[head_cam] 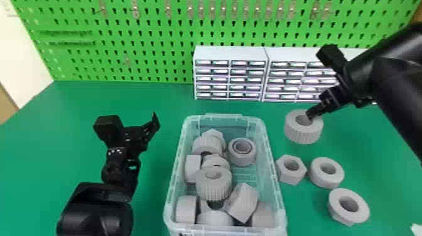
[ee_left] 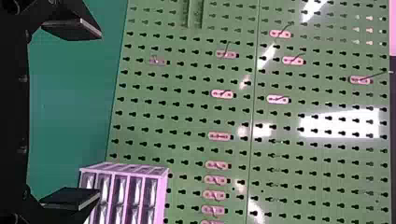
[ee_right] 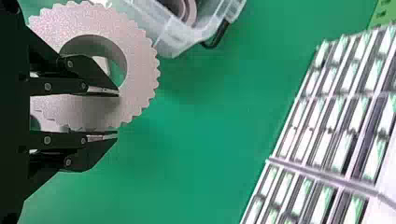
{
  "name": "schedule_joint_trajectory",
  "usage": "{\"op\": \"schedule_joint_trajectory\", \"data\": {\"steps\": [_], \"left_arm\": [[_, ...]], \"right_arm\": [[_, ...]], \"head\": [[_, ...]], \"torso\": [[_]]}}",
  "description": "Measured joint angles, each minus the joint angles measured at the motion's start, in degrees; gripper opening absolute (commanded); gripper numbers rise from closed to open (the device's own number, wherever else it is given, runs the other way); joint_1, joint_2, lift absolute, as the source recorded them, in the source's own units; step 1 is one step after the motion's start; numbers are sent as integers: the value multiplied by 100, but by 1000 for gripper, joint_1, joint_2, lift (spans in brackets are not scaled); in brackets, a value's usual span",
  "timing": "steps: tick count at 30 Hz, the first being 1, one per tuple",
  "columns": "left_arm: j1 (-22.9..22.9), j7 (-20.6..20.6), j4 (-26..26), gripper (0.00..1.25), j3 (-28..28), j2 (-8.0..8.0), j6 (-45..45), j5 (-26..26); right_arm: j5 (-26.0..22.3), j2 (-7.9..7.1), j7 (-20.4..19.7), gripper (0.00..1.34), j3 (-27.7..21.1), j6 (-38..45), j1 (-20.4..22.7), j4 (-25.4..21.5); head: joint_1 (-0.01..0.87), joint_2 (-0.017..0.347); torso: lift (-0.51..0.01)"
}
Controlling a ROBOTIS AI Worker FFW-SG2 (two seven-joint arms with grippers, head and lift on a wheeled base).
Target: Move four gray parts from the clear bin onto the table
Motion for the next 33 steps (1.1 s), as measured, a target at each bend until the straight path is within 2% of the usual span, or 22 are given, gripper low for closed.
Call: {"op": "schedule_joint_trajectory", "data": {"steps": [11, 18, 24, 33], "left_arm": [[-58, 33, 0, 1151, -73, -7, 17, 9], [-71, 60, 1, 1151, -101, -11, 20, 9], [-117, 63, 38, 1151, -151, -26, 21, 17], [-117, 63, 44, 1151, -144, -48, 21, 18]], "right_arm": [[430, 116, -5, 367, -782, -206, 57, 363], [490, 229, -37, 365, -1190, -557, 107, 615], [503, 324, -275, 365, -1399, -714, 191, 726], [504, 350, -587, 365, -1671, -835, 314, 869]], "head": [[693, 72], [693, 72], [693, 72], [693, 72]], "torso": [[-52], [-52], [-52], [-52]]}}
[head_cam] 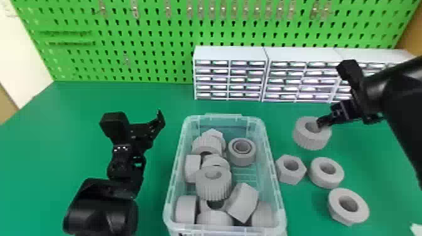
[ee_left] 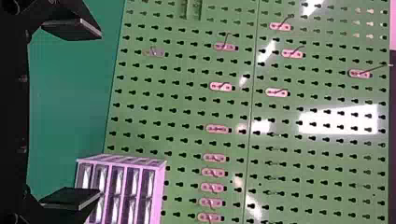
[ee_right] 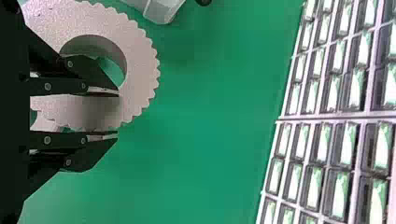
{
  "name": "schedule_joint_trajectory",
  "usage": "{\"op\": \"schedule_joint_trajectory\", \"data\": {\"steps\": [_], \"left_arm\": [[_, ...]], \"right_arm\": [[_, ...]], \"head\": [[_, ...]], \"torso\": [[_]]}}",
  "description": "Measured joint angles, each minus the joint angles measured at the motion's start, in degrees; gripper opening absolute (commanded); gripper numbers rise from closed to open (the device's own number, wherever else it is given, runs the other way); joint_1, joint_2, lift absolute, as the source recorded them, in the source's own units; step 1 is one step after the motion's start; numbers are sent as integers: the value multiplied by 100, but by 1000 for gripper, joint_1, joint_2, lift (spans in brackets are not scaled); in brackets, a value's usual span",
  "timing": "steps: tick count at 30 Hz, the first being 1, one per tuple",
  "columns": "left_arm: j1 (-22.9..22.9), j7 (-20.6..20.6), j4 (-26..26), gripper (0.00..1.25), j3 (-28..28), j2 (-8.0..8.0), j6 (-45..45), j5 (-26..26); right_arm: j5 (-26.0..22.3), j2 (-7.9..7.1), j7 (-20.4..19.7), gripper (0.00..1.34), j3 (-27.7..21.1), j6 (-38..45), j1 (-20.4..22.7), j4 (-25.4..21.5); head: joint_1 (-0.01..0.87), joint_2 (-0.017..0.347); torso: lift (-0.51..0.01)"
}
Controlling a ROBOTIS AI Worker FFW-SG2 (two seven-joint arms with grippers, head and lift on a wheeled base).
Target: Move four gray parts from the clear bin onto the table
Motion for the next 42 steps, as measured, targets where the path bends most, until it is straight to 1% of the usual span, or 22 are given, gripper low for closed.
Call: {"op": "schedule_joint_trajectory", "data": {"steps": [4, 11, 20, 29, 42], "left_arm": [[-3, 0, 0, 1151, -1, -4, 0, 1], [-47, 0, 9, 1151, -32, -5, 0, 0], [-41, 0, 25, 1151, -67, -12, 0, 9], [-40, 0, 27, 1151, -64, -14, 0, 17], [-40, 0, 27, 1151, -73, -22, 0, 17]], "right_arm": [[0, 23, -208, 365, -99, -93, 41, 83], [-185, 75, -504, 367, -382, -573, 89, 443], [-425, 133, -746, 365, -587, -1139, 154, 875], [-541, 144, -868, 365, -672, -1423, 194, 1065], [-613, 133, -909, 367, -700, -1528, 244, 1152]], "head": [[693, 72], [693, 72], [693, 72], [693, 72], [693, 72]], "torso": [[-52], [-52], [-52], [-52], [-52]]}}
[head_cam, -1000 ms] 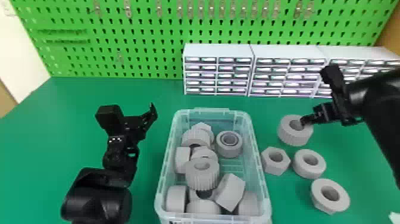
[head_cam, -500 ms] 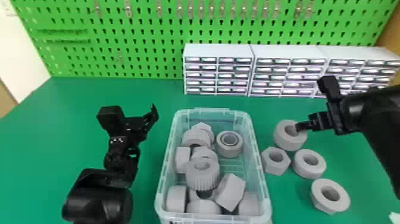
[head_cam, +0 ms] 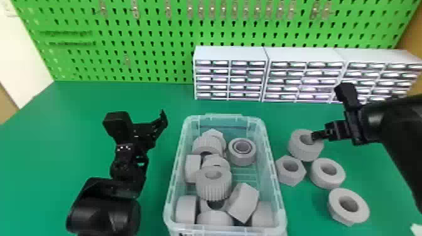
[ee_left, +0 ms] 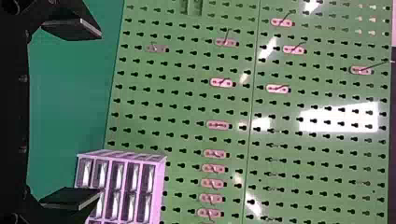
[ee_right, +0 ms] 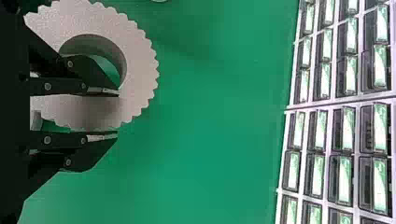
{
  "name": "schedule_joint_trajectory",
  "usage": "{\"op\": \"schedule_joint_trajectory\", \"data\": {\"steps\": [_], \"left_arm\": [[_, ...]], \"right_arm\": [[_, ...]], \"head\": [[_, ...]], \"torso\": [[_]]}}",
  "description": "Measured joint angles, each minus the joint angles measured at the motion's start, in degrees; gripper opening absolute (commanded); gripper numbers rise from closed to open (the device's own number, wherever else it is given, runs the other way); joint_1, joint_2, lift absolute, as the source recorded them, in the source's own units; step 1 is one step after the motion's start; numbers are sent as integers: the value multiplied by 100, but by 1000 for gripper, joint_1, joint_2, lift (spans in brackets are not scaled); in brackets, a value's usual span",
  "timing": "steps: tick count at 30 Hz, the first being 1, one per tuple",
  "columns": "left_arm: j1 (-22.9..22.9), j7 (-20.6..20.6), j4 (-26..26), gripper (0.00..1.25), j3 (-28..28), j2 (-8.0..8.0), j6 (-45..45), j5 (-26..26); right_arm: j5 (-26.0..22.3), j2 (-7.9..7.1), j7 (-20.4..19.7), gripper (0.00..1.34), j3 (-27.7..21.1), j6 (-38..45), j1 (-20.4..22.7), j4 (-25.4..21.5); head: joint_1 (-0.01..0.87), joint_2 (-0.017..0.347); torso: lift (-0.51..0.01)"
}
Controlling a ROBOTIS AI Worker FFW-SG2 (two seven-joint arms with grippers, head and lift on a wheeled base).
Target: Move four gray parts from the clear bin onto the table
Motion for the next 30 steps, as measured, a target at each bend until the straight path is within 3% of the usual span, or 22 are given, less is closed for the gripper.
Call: {"op": "schedule_joint_trajectory", "data": {"steps": [20, 22, 26, 30], "left_arm": [[-14, 0, 0, 1151, -14, -9, 0, 0], [-16, 0, 0, 1151, -14, -10, 0, 0], [-17, 0, 0, 1151, -14, -16, 0, 0], [-18, 0, 0, 1151, -12, -17, 0, 0]], "right_arm": [[114, -73, -60, 373, -86, -21, 60, 78], [113, -67, -60, 416, -62, -21, 60, 80], [77, -50, -60, 667, 6, 0, 59, 81], [22, -36, -60, 821, 83, 51, 47, 80]], "head": [[693, 72], [693, 72], [693, 72], [693, 72]], "torso": [[-52], [-52], [-52], [-52]]}}
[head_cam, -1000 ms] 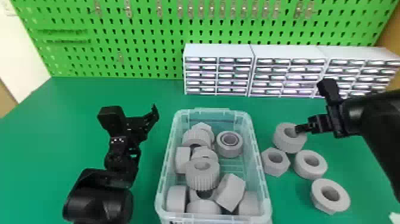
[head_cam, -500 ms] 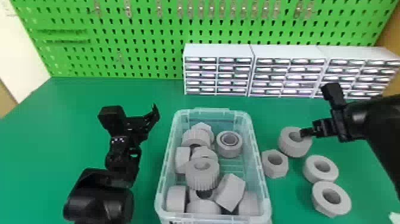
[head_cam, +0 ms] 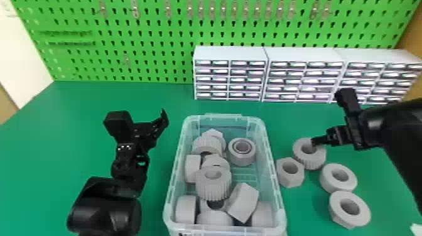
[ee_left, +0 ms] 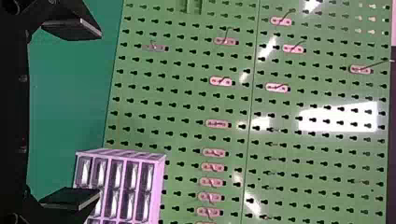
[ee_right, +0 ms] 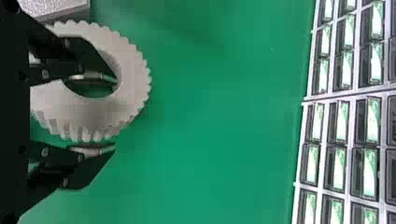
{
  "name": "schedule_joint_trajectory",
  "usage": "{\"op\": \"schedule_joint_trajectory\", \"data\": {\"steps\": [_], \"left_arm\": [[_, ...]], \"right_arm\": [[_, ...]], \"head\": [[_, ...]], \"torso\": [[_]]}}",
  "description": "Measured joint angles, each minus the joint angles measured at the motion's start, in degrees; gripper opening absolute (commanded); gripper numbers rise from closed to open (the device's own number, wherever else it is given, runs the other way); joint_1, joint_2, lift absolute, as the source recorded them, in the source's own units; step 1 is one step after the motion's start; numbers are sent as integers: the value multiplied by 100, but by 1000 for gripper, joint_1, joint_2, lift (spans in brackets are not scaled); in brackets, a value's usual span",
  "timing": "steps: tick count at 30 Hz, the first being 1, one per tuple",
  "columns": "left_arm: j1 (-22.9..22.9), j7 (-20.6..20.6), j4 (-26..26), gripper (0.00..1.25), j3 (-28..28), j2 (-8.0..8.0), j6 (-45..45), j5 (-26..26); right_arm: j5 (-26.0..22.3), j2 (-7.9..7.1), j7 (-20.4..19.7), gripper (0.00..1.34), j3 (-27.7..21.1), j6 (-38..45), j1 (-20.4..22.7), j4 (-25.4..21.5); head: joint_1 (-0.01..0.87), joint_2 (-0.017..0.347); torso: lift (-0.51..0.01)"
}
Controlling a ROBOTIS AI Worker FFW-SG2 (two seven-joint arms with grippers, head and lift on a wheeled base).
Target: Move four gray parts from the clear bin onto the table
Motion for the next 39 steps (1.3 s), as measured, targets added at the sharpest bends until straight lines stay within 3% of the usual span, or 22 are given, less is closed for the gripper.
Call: {"op": "schedule_joint_trajectory", "data": {"steps": [4, 27, 31, 39], "left_arm": [[0, 0, 0, 1151, 6, 0, 0, 2], [89, 0, 0, 1151, 74, 0, 0, 3], [109, 0, 0, 1151, 81, 0, 0, 0], [122, -1, 0, 1151, 77, 0, 0, 0]], "right_arm": [[-41, 23, 7, 870, 43, 51, -18, -46], [84, 103, 8, 861, 69, 165, 35, -481], [-9, 112, 8, 861, 86, 209, 94, -843], [-433, 112, -9, 861, -117, 261, 379, -2130]], "head": [[693, 72], [693, 72], [693, 72], [693, 72]], "torso": [[-52], [-52], [-52], [-52]]}}
